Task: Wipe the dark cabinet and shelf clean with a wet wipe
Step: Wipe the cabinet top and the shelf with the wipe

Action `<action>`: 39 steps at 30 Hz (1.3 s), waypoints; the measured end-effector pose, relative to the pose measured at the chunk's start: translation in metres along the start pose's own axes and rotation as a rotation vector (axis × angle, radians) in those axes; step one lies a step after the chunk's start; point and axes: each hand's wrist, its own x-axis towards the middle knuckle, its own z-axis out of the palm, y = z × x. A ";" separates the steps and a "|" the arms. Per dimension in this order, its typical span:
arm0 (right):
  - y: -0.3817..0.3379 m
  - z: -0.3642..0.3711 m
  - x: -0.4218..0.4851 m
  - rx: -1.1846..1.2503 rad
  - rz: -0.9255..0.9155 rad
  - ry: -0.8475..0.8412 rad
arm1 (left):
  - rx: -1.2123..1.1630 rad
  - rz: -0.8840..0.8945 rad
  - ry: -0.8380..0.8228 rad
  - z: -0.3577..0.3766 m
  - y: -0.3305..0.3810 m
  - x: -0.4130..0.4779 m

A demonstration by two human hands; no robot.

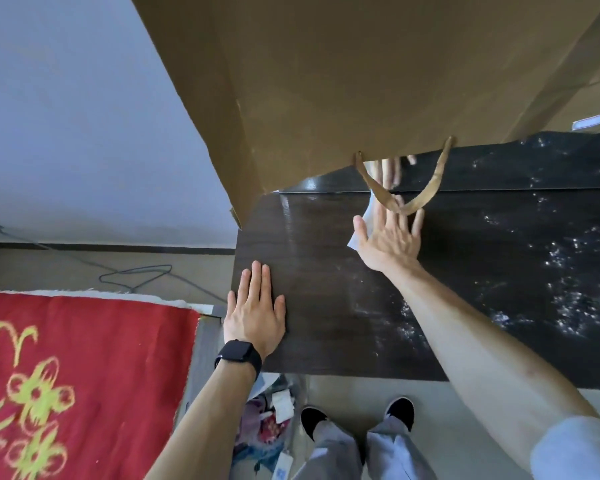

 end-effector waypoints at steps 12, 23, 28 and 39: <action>-0.075 0.005 0.008 -0.033 -0.264 0.058 | 0.006 0.006 0.040 0.005 -0.002 0.001; -0.037 -0.005 0.003 0.066 0.112 0.039 | -0.015 -0.014 0.006 -0.002 0.001 0.000; -0.079 0.010 -0.026 0.049 -0.347 -0.061 | -0.049 -0.008 0.064 0.008 0.000 -0.003; 0.009 -0.010 0.003 0.109 -0.041 -0.128 | -0.079 -0.021 0.085 0.018 -0.004 -0.002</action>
